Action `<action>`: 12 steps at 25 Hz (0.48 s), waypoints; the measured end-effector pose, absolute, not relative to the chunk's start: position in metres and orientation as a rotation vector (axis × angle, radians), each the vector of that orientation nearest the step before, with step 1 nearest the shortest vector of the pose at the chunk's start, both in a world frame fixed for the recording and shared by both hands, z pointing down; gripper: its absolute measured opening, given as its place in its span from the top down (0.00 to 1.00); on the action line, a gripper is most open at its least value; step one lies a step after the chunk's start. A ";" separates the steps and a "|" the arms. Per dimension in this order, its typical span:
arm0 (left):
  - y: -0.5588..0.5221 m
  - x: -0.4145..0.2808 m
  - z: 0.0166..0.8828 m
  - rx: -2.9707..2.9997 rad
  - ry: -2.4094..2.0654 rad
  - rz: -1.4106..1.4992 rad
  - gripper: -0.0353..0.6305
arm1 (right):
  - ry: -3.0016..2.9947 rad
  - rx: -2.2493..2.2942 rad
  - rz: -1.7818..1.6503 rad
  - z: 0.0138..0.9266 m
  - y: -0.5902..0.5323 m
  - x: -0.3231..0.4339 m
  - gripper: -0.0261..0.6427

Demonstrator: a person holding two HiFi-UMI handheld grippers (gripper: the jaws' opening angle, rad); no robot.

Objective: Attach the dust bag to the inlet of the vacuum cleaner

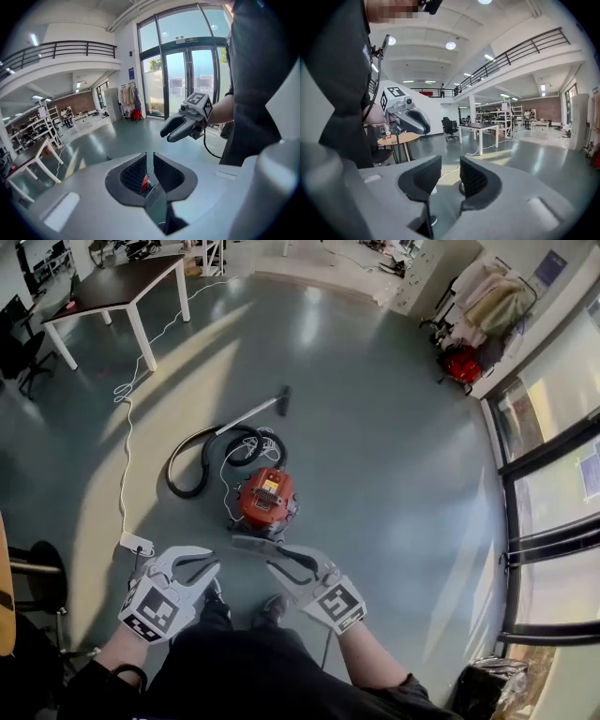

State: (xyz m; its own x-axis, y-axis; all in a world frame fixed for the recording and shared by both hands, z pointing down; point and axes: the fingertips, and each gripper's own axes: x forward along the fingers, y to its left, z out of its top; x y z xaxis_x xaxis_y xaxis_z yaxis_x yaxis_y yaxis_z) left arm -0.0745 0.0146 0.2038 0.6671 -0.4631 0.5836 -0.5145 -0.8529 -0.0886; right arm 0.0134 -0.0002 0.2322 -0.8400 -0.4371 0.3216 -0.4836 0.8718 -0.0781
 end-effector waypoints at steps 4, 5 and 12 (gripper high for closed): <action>0.034 -0.078 0.190 2.774 -0.901 0.904 0.85 | -2.782 0.616 0.225 0.225 0.018 0.007 0.79; 0.040 -0.079 0.187 2.777 -0.904 0.899 0.85 | -2.789 0.606 0.223 0.220 0.024 0.003 0.79; 0.083 -0.106 0.174 2.868 -0.816 0.840 0.85 | -2.770 0.667 0.159 0.193 0.076 -0.040 0.79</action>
